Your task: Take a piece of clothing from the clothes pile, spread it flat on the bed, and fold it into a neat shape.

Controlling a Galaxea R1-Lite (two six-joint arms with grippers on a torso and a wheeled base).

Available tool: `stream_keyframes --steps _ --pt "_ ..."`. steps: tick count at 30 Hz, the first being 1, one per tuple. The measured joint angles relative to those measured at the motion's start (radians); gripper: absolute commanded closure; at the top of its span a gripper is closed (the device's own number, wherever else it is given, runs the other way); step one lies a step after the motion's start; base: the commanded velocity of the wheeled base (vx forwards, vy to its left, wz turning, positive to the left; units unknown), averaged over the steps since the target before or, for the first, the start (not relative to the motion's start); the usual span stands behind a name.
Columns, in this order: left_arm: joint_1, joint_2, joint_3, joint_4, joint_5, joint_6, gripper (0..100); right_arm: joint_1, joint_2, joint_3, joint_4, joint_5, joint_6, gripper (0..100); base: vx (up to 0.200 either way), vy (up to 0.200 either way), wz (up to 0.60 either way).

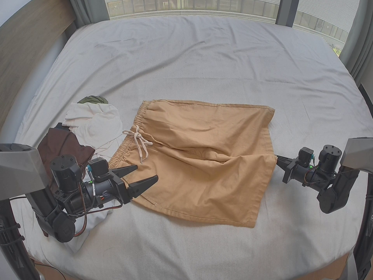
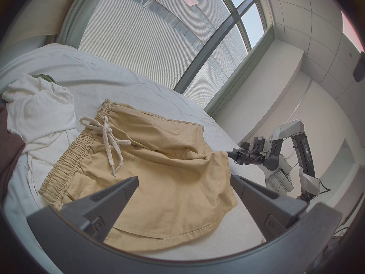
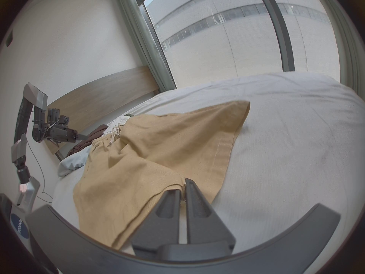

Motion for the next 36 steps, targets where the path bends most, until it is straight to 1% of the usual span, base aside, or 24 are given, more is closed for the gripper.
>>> stream_keyframes --steps 8,12,13,19,22,27,32,36 --pt "0.000 0.004 0.004 0.000 0.000 0.000 0 -0.041 0.035 -0.078 0.001 -0.004 -0.005 100 0.000 0.000 0.00" --pt "0.000 0.008 0.006 0.000 0.000 0.000 0 -0.046 0.053 -0.090 0.000 -0.011 -0.006 100 0.000 0.000 0.00" --pt "0.000 0.010 0.007 0.000 0.000 0.000 0 -0.046 0.057 -0.091 0.000 -0.018 -0.006 0 0.000 0.000 0.00" --pt "0.004 0.017 0.009 0.000 0.001 0.001 0 -0.041 0.069 -0.109 -0.002 -0.057 -0.003 0 0.000 0.000 0.00" --pt "0.020 0.019 0.009 0.000 0.001 0.001 0 -0.047 0.066 -0.116 -0.002 -0.067 -0.001 0 0.000 0.000 0.00" --pt "0.093 0.017 0.010 0.000 -0.001 -0.003 0 -0.100 0.043 -0.120 0.000 -0.069 0.000 0 0.000 0.000 0.00" --pt "0.177 0.014 0.024 0.001 -0.042 -0.009 0 -0.159 -0.002 -0.128 0.001 -0.073 0.021 0 0.000 0.000 0.00" --pt "0.213 0.011 0.040 0.001 -0.062 -0.011 0 -0.168 -0.050 -0.111 0.002 -0.075 0.052 0 0.000 0.000 0.00"
